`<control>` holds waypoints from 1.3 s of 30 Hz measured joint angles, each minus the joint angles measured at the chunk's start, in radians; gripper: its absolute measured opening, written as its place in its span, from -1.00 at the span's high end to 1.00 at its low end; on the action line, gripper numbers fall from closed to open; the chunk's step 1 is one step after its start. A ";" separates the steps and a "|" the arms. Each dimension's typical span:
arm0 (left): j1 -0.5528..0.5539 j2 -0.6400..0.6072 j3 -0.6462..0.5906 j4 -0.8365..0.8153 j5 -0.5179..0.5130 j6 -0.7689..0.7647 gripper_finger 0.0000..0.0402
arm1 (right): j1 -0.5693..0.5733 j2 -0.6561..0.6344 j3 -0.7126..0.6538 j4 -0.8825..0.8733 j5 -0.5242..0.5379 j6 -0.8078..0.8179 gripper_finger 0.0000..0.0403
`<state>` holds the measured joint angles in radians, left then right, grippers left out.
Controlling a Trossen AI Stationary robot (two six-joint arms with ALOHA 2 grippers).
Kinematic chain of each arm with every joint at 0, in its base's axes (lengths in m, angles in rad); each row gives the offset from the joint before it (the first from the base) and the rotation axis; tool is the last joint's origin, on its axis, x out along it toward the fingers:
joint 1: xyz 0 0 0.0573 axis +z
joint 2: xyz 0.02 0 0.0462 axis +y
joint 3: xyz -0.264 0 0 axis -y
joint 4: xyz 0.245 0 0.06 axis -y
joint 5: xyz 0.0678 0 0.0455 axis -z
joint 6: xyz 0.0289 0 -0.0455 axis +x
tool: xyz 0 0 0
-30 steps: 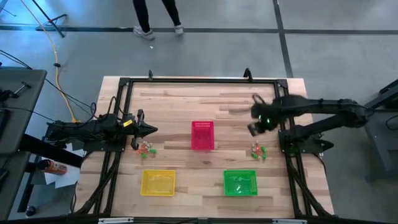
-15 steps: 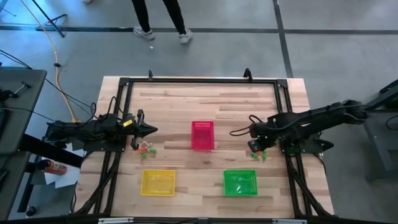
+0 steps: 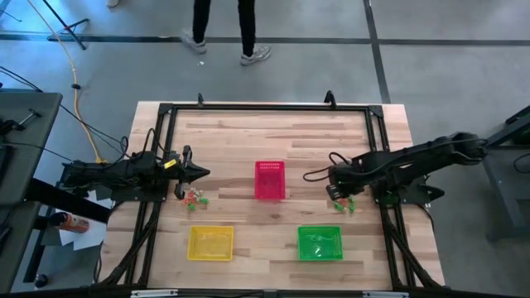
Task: Sort Halloween decoration
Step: Put the orange pumpkin toy into the red bin
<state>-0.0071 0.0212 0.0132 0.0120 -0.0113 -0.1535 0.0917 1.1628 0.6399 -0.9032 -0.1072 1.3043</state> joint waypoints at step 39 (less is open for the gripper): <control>0.000 0.000 0.000 0.000 0.000 0.000 1.00 | 0.009 0.187 0.000 0.028 0.020 -0.105 0.01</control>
<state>-0.0074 0.0213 0.0132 0.0120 -0.0113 -0.1535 0.1007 1.3497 0.6399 -0.8755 -0.0867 1.1992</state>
